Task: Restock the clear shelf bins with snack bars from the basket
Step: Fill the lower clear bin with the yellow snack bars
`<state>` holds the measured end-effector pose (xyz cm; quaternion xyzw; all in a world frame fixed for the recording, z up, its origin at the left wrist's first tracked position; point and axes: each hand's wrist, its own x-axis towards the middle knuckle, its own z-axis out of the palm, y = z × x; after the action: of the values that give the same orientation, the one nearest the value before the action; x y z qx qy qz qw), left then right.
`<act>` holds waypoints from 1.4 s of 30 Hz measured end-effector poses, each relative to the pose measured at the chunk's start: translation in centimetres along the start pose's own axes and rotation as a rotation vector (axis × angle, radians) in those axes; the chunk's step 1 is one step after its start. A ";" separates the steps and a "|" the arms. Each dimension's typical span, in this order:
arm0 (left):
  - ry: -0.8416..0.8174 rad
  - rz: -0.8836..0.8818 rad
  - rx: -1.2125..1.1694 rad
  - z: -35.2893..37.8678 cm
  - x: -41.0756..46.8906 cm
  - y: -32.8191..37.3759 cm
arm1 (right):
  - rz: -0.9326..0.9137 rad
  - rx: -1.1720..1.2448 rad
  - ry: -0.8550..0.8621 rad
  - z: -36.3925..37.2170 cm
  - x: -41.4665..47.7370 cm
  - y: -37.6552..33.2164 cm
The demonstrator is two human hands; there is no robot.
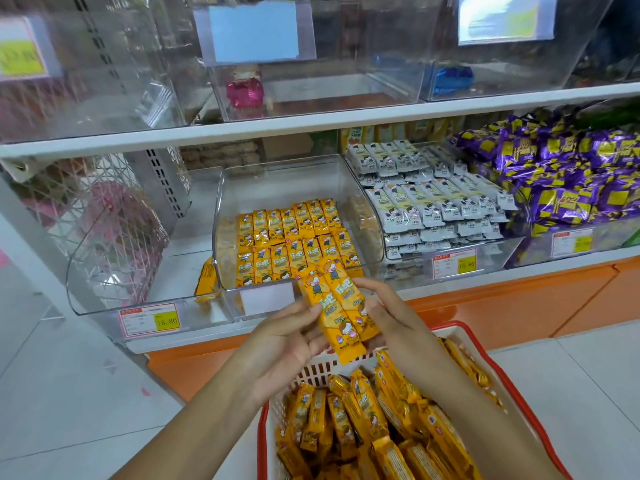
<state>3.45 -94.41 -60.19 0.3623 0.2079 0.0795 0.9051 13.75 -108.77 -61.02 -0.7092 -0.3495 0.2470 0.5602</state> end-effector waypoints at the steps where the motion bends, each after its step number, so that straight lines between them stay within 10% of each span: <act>1: -0.002 0.008 0.003 -0.1 0.0 0.3 | -0.011 -0.025 -0.006 0.1 0.3 -0.1; 10: 0.042 0.235 0.179 -0.3 -0.2 3.5 | -0.185 -0.583 0.025 2.9 4.1 -5.4; 17: 0.670 0.878 1.068 -4.9 -0.6 7.7 | -0.041 -0.619 0.043 5.3 13.9 -6.4; 36: 0.407 0.646 1.425 -8.7 -4.7 4.8 | 0.022 -0.706 0.136 13.5 25.1 -3.0; 42: 0.307 0.486 1.488 -9.4 -6.6 3.3 | -0.264 -0.682 0.231 11.2 17.2 -5.5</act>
<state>-6.53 -88.08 -61.97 0.8916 0.2440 0.1639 0.3445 15.12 -87.82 -57.77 -0.8269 -0.4344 -0.0391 0.3548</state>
